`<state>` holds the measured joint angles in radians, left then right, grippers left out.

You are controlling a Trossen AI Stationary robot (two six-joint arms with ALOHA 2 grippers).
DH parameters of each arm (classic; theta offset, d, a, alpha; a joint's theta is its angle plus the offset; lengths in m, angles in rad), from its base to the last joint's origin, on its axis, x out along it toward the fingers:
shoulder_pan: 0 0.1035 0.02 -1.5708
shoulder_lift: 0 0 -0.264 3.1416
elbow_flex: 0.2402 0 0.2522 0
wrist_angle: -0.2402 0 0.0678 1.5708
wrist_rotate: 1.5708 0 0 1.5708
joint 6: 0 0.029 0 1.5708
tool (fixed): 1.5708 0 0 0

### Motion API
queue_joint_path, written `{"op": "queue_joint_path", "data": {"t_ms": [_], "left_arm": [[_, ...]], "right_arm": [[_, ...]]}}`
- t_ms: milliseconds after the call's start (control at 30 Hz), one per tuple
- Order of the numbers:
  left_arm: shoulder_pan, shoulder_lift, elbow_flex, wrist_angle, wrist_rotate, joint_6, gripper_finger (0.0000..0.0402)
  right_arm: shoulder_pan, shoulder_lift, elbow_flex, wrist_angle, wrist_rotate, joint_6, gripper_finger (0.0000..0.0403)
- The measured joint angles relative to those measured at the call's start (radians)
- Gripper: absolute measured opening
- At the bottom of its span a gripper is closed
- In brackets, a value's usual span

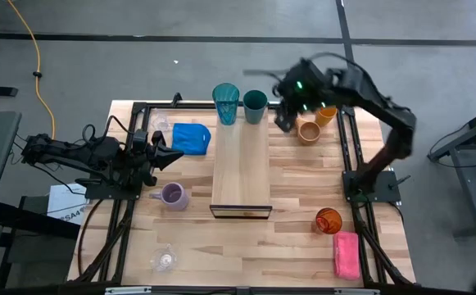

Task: Stack small to large cups/mugs on shelf
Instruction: Put the orange cup on the shelf

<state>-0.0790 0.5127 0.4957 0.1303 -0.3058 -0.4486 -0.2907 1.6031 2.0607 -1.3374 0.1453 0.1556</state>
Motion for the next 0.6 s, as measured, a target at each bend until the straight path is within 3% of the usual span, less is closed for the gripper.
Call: {"op": "queue_joint_path", "data": {"t_ms": [133,367,600], "left_arm": [[0.000,0.000,0.000,-0.001,-0.001,0.031,0.0000],[0.000,0.000,0.000,-0.003,-0.001,0.035,0.0000],[0.000,0.000,0.000,-0.002,0.008,0.082,0.0000]], "right_arm": [[0.124,-0.184,-0.291,0.216,0.001,0.036,0.0158],[0.300,-0.509,-0.861,0.802,0.001,0.180,0.0158],[0.380,-0.646,-1.199,1.398,0.003,0.074,0.0158]]}}
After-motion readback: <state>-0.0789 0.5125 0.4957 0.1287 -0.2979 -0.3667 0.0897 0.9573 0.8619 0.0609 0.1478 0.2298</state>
